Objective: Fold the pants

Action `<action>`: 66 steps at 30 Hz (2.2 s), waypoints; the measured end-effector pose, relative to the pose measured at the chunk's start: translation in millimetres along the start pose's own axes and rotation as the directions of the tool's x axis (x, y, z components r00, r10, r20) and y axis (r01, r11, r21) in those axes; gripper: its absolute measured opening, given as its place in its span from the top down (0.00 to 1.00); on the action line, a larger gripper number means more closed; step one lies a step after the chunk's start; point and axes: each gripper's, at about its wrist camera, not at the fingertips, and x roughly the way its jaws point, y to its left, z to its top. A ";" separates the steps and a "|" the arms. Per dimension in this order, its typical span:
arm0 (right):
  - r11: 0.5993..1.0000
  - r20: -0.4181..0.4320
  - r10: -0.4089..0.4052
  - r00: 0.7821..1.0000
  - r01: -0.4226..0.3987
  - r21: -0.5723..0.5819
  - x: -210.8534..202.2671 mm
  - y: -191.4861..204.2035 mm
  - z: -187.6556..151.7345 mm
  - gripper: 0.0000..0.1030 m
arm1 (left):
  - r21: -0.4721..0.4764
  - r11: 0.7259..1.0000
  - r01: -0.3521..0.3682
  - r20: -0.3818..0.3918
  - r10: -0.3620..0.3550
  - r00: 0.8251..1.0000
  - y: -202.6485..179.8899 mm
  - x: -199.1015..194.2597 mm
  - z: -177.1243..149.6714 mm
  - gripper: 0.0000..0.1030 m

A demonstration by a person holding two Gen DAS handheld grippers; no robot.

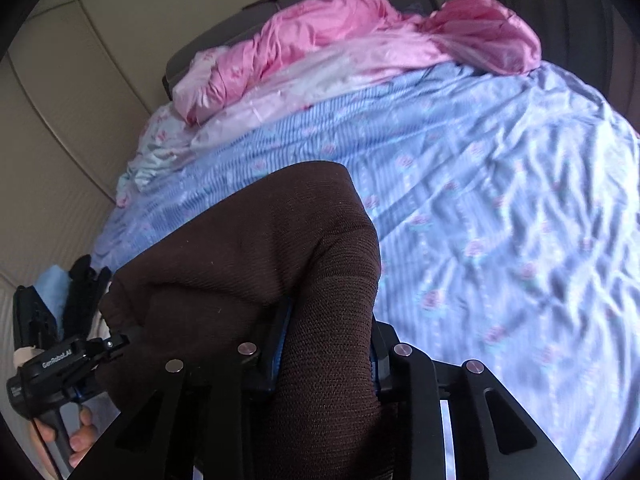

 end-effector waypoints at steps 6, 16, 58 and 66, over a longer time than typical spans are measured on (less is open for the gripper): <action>1.000 0.046 0.009 0.999 -0.008 -0.016 -81.9 0.6 -1.4 0.70 | 0.039 0.999 0.008 0.054 -0.010 0.998 -48.5 -62.7 -26.3 0.51; 0.971 0.081 0.155 0.985 -0.136 -0.194 -195.3 47.7 13.5 0.70 | 0.049 0.996 -0.079 0.287 0.062 0.956 -108.9 -215.1 -73.9 0.51; 0.976 0.104 0.147 0.984 -0.127 -0.176 -149.5 439.9 -77.9 0.70 | 0.138 0.983 -0.119 0.241 0.084 0.967 184.8 -453.2 91.6 0.51; 0.970 0.065 0.170 0.983 -0.155 -0.189 -78.2 493.7 -41.3 0.70 | 0.181 0.973 -0.145 0.247 0.097 0.964 227.3 -444.5 172.4 0.51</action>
